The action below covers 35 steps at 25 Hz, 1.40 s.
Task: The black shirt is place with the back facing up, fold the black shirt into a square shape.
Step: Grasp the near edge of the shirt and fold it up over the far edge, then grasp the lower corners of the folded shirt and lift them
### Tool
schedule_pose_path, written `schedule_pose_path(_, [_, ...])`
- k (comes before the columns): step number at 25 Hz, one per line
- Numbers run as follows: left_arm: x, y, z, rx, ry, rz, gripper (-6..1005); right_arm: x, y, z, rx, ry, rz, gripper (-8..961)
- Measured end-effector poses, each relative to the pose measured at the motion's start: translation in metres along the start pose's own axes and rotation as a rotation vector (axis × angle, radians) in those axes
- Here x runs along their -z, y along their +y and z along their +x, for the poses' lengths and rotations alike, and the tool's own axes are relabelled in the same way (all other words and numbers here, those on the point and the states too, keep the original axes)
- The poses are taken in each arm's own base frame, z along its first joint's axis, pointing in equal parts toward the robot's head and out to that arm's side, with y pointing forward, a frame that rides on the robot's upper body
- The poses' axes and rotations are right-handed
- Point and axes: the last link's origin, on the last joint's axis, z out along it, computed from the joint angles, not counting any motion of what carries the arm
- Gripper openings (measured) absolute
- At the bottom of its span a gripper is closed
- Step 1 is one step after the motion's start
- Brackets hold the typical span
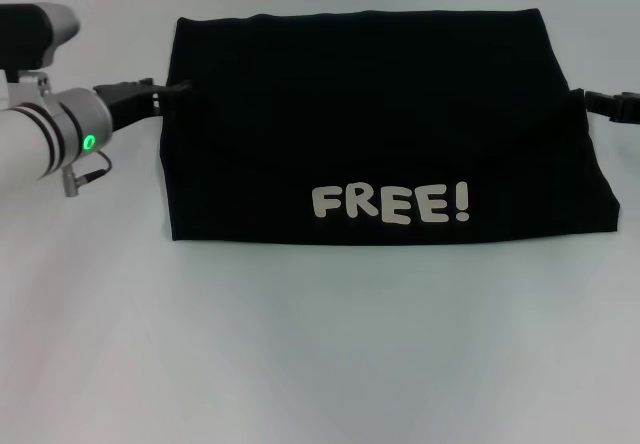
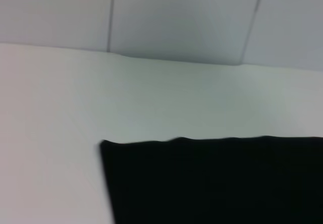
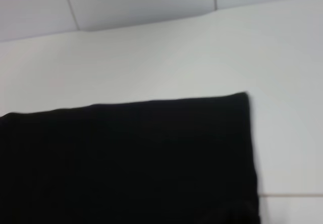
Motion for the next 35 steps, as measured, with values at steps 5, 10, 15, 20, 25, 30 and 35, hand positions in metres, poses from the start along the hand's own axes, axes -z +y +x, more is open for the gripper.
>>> schedule_pose_path(5, [0.009,-0.016,0.002,0.038,0.014,0.018,611,0.009,-0.003,-0.007,-0.010,-0.009,-0.056,531])
schedule_pose_path(10, [0.044,-0.019,-0.013,0.093,-0.020,-0.192,740,0.033,0.002,-0.003,-0.053,0.003,-0.257,756])
schedule_pose_path(15, [0.077,-0.015,-0.040,0.088,-0.069,-0.343,854,0.053,-0.001,0.008,-0.088,0.003,-0.359,782])
schedule_pose_path(20, [0.086,-0.021,-0.061,0.072,-0.128,-0.316,909,0.054,-0.005,0.011,-0.110,0.005,-0.340,779])
schedule_pose_path(25, [0.083,-0.017,-0.072,-0.013,-0.210,-0.326,908,0.052,-0.003,0.006,-0.118,0.010,-0.342,778])
schedule_pose_path(30, [0.071,-0.004,-0.081,-0.110,-0.264,-0.311,909,0.050,-0.002,0.005,-0.121,0.017,-0.333,775])
schedule_pose_path(35, [0.061,0.003,-0.081,-0.182,-0.278,-0.283,902,0.050,-0.002,0.005,-0.127,0.024,-0.334,774])
